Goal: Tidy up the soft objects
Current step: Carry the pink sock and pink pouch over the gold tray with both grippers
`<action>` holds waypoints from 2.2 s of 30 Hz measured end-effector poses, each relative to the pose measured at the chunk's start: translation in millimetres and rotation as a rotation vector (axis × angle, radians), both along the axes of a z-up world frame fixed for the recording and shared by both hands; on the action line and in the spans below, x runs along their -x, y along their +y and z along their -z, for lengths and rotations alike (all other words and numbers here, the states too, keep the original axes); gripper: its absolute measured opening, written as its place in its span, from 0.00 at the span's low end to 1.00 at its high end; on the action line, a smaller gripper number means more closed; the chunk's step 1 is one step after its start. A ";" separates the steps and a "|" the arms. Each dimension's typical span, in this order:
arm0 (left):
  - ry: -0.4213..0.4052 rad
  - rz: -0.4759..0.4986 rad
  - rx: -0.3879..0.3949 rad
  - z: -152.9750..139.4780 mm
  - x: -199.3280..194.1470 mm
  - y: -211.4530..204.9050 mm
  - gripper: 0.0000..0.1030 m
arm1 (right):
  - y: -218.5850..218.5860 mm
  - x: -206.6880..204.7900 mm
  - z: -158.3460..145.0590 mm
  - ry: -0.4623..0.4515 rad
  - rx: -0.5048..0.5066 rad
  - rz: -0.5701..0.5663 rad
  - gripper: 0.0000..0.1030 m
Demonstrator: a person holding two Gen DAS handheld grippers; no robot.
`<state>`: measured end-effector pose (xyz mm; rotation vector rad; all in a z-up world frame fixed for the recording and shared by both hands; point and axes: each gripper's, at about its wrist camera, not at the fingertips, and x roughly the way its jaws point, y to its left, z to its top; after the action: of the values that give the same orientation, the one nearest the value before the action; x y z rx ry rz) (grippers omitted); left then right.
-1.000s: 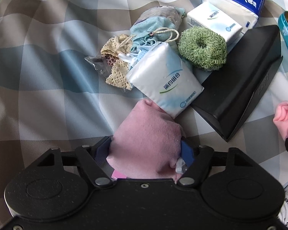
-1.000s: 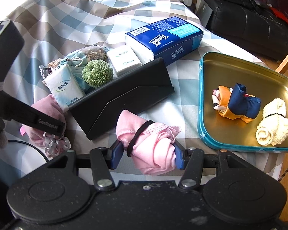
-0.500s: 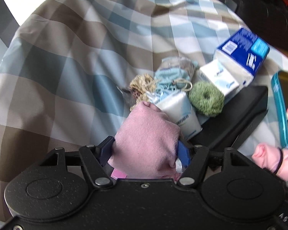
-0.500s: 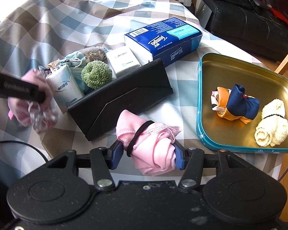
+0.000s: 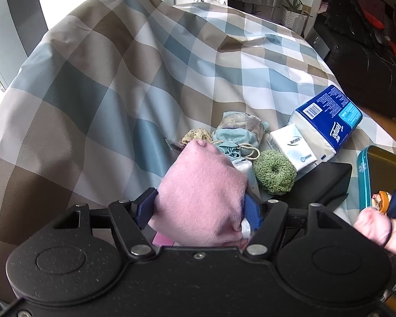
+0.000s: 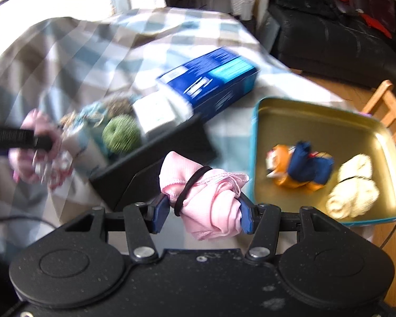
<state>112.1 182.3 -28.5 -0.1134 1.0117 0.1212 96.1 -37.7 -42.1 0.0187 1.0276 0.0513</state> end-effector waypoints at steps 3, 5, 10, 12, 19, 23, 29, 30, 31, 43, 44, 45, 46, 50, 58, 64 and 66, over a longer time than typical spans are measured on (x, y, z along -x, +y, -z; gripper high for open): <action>-0.001 0.001 0.004 -0.3 0.7 -0.7 0.61 | -17.9 -8.1 -18.5 -0.002 -0.004 0.049 0.52; -0.003 0.005 0.010 -1.3 1.3 -1.2 0.61 | -31.9 -11.2 -32.1 -0.006 -0.005 0.084 0.52; -0.014 0.023 0.019 -3.4 2.6 -7.0 0.61 | -68.7 -19.2 -70.3 -0.022 0.001 0.140 0.51; -0.016 0.031 0.016 -3.0 3.0 -10.4 0.61 | -82.4 -23.4 -85.9 -0.021 -0.005 0.143 0.51; -0.017 0.055 0.015 -3.2 3.6 -20.5 0.61 | -123.3 -35.6 -127.4 0.018 0.011 0.126 0.52; -0.030 0.069 0.012 -8.7 4.7 -31.5 0.61 | -145.6 -44.0 -138.1 0.061 0.024 0.123 0.52; -0.052 0.119 0.045 -26.1 0.9 -61.5 0.61 | -173.1 -58.6 -145.9 0.116 0.125 0.108 0.51; -0.058 0.133 0.046 -30.4 -0.9 -69.2 0.61 | -177.0 -60.8 -147.2 0.122 0.139 0.105 0.51; -0.065 0.147 0.048 -34.9 -3.2 -77.1 0.61 | -181.8 -62.5 -148.6 0.127 0.147 0.105 0.51; -0.103 0.322 0.059 -73.7 -42.8 -186.5 0.62 | -233.3 -75.6 -124.9 0.202 0.179 0.179 0.51; -0.097 0.332 0.060 -73.0 -46.1 -194.7 0.62 | -236.3 -76.1 -120.1 0.215 0.179 0.181 0.51; -0.091 0.341 0.056 -71.2 -49.4 -203.5 0.62 | -239.2 -76.8 -114.9 0.226 0.176 0.185 0.51; -0.083 0.351 0.048 -68.9 -52.9 -211.9 0.62 | -242.7 -77.5 -110.7 0.238 0.174 0.190 0.51; -0.049 0.373 -0.005 -57.8 -65.0 -242.1 0.62 | -255.8 -80.2 -96.0 0.283 0.155 0.211 0.51; 0.004 0.388 -0.058 -39.4 -84.2 -284.0 0.62 | -263.2 -84.5 -94.9 0.285 0.150 0.231 0.51; -0.001 0.392 -0.081 -37.2 -90.3 -301.9 0.64 | -264.7 -86.5 -97.7 0.273 0.138 0.236 0.52; -0.002 0.391 -0.069 -38.1 -90.1 -303.8 0.64 | -265.2 -87.2 -96.7 0.273 0.146 0.240 0.52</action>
<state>202.3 -121.6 9.6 0.1476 1.0093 -0.2013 183.2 -303.0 54.6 0.0162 1.2927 -0.2504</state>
